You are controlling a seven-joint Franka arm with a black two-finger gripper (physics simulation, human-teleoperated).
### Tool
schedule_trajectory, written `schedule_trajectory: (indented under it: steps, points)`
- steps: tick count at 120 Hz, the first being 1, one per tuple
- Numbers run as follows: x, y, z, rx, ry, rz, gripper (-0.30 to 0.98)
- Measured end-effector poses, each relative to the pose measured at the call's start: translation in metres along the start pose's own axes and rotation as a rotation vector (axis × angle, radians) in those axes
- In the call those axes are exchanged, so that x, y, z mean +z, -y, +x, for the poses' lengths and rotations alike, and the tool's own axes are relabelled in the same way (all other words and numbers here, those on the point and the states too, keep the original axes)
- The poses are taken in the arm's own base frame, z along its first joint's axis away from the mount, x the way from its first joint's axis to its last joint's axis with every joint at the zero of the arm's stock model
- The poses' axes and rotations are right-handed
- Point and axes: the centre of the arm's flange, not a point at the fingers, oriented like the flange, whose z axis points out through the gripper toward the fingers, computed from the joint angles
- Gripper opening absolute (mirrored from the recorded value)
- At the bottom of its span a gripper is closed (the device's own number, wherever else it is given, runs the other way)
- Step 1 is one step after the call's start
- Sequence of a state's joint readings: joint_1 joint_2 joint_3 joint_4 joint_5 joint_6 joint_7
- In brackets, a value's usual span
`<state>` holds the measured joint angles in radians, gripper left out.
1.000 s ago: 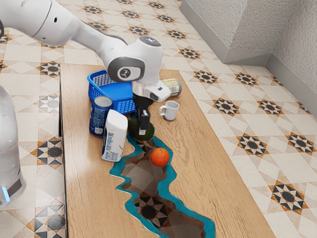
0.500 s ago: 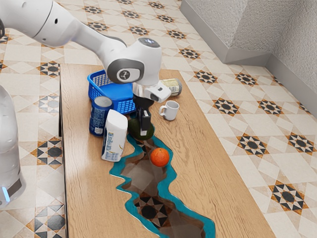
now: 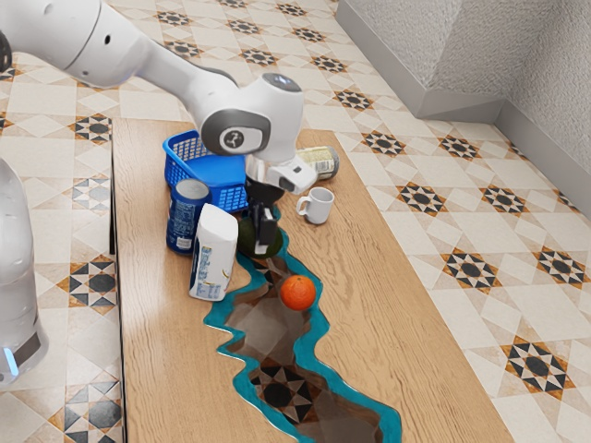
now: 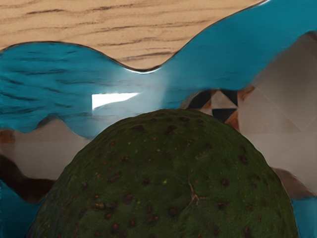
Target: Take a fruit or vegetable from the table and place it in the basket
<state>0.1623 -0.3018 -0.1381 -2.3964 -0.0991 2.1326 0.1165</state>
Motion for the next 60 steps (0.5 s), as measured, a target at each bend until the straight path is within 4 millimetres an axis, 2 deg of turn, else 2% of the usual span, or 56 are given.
schedule_trajectory:
  steps: [20,44,60]
  points:
    - [-0.008,0.0,0.0,0.002,-0.008,0.007,0.5]
    - [-0.069,-0.002,0.02,0.026,-0.074,0.048,0.46]
    - [-0.11,0.003,0.025,0.026,-0.118,0.083,0.46]
